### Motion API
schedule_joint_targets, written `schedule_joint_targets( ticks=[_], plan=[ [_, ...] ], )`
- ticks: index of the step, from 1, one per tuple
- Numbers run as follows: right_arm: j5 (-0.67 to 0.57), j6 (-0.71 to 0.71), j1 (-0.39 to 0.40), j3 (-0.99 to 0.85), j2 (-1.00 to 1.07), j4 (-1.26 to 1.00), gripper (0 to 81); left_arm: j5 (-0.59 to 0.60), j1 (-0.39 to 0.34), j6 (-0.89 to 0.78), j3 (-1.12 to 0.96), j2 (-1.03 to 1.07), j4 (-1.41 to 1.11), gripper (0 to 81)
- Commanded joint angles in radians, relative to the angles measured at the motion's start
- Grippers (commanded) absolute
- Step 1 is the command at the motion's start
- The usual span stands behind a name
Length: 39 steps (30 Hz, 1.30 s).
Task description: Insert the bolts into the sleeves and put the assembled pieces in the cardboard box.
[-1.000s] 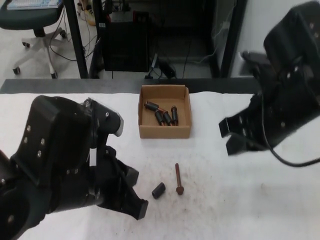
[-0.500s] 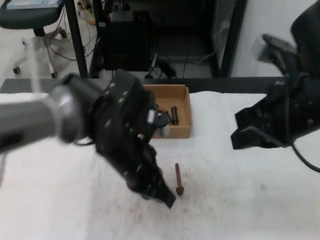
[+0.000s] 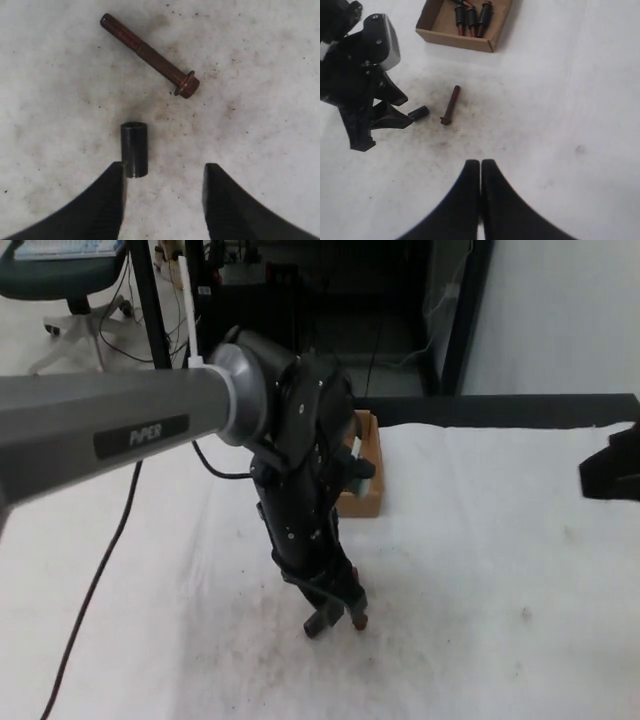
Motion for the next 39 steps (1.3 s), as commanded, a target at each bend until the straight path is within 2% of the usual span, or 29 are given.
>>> schedule_joint_targets(
  ticks=[1,6,11,39],
  plan=[
    [-0.002,-0.019,-0.019,-0.002,-0.007,0.01,0.8,-0.05,-0.013,0.069,-0.01,0.02,0.005,45.1],
    [-0.054,-0.019,-0.018,-0.002,-0.007,0.01,0.8,-0.119,-0.014,0.13,-0.01,0.059,-0.002,45.1],
    [-0.054,-0.019,-0.018,-0.002,-0.007,0.01,0.8,-0.168,-0.014,0.13,-0.01,0.086,-0.045,45.1],
    [-0.054,-0.019,-0.018,-0.002,-0.007,0.01,0.8,-0.166,-0.014,0.091,-0.004,0.1,-0.078,45.1]
  ],
)
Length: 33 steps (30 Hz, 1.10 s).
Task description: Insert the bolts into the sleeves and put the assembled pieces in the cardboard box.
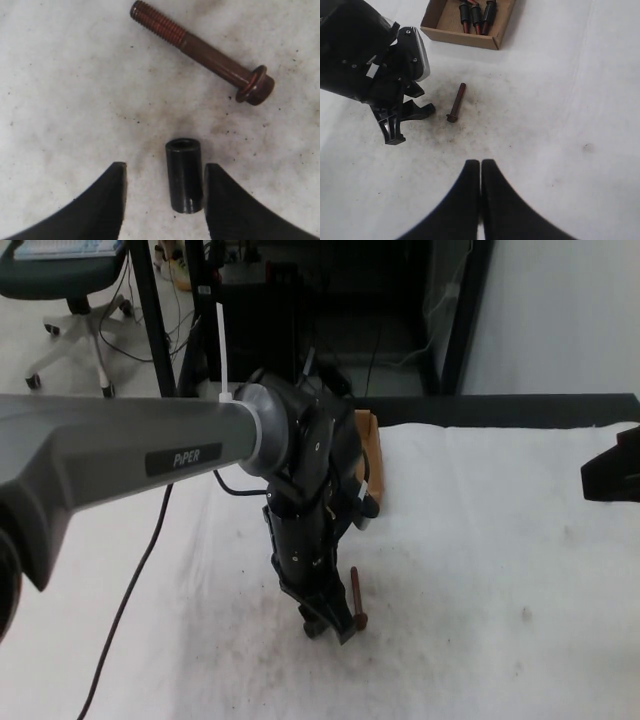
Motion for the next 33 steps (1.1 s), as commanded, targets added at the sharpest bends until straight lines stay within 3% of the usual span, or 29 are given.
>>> schedule_joint_targets(
  ticks=[1,15,17,19,21,22,33],
  plan=[
    [-0.01,-0.009,-0.003,-0.002,-0.007,0.003,0.8,-0.004,-0.003,-0.009,-0.003,0.006,-0.014,45.1],
    [-0.009,-0.012,-0.003,0.006,-0.007,-0.002,0.8,0.043,-0.003,-0.057,-0.002,0.028,-0.018,45.1],
    [-0.009,-0.012,-0.003,0.022,-0.007,-0.005,0.8,0.043,-0.003,-0.057,-0.002,0.028,-0.018,39.5],
    [-0.009,-0.012,-0.003,0.051,-0.007,-0.009,0.8,0.043,-0.003,-0.054,-0.002,0.028,-0.012,25.7],
    [-0.009,-0.012,-0.003,0.08,-0.007,-0.012,0.8,0.043,-0.003,-0.054,-0.002,0.028,-0.007,5.3],
    [-0.009,-0.006,-0.003,0.093,-0.007,-0.012,0.8,0.043,-0.003,-0.049,-0.002,0.028,-0.006,0.1],
    [-0.086,0.115,-0.003,0.106,0.017,-0.138,0.8,-0.014,-0.003,-0.089,-0.029,-0.082,0.002,0.3]
  ],
)
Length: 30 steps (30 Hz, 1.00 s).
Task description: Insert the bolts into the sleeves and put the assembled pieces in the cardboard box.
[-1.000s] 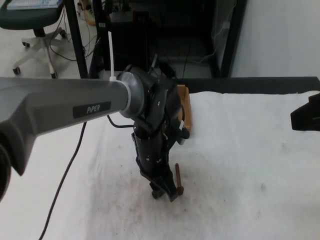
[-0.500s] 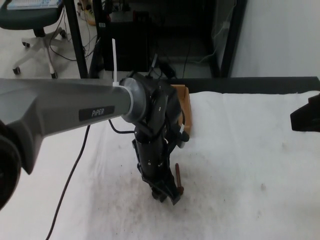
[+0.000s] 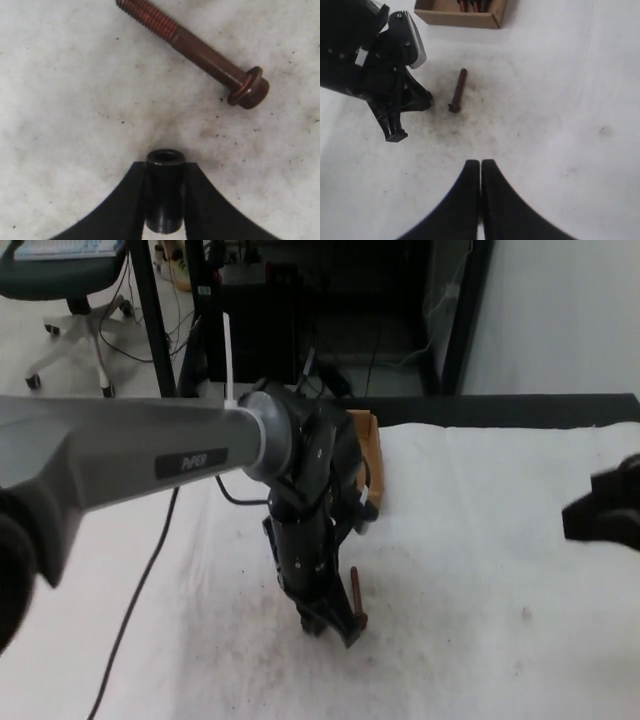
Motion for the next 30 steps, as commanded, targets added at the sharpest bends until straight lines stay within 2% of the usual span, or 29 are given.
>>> schedule_joint_targets(
  ticks=[1,4,8,14,16,19,22,25,27,30],
  plan=[
    [-0.094,0.065,-0.003,-0.001,0.026,-0.079,0.8,-0.064,0.001,-0.029,-0.023,-0.113,-0.021,0.0],
    [-0.169,0.1,0.0,-0.004,0.075,-0.127,0.8,-0.09,0.02,-0.049,-0.023,-0.225,-0.053,0.3],
    [-0.168,0.125,0.04,-0.004,0.166,-0.176,0.8,-0.094,0.072,-0.109,-0.015,-0.376,-0.063,0.3],
    [-0.065,0.164,0.172,-0.004,0.337,-0.28,0.8,-0.091,0.176,-0.136,0.157,-0.599,-0.063,0.3],
    [-0.005,0.174,0.218,-0.006,0.404,-0.325,0.8,-0.05,0.208,-0.164,0.264,-0.681,-0.063,0.3],
    [0.0,0.189,0.265,-0.043,0.515,-0.339,0.8,0.038,0.24,-0.231,0.42,-0.794,-0.063,0.3],
    [0.0,0.195,0.287,-0.123,0.644,-0.317,11.8,0.118,0.246,-0.256,0.556,-0.899,-0.081,0.3],
    [0.0,0.212,0.29,-0.237,0.755,-0.25,27.9,0.126,0.246,-0.256,0.656,-0.996,-0.085,0.3],
    [0.0,0.226,0.287,-0.332,0.823,-0.187,34.8,0.126,0.246,-0.27,0.695,-1.046,-0.085,0.3],
    [0.021,0.226,0.287,-0.46,0.925,-0.086,34.2,0.126,0.246,-0.28,0.731,-1.099,-0.085,0.3]
  ],
)
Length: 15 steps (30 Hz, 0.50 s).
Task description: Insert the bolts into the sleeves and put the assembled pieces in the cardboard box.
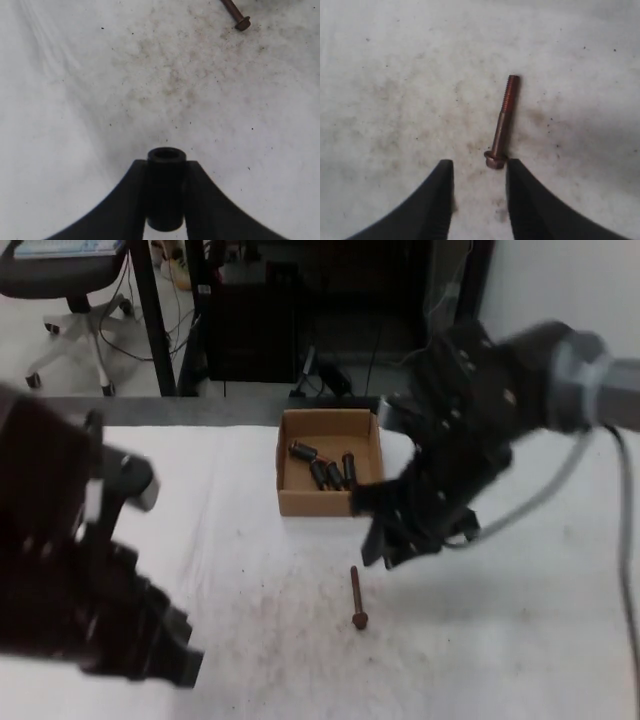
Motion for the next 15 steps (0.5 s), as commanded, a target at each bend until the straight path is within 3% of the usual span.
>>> schedule_joint_targets(
  ticks=[1,8,15],
  plan=[
    [0.027,0.005,0.001,-0.165,0.113,0.127,33.4,0.005,0.003,-0.01,0.021,-0.041,-0.017,0.3],
    [0.101,-0.005,0.016,-0.328,0.236,0.237,30.8,0.003,0.003,-0.007,0.023,-0.061,-0.015,0.3],
    [0.11,-0.005,0.061,-0.334,0.28,0.283,30.8,0.003,0.003,-0.006,0.023,-0.061,-0.015,0.3]
  ],
)
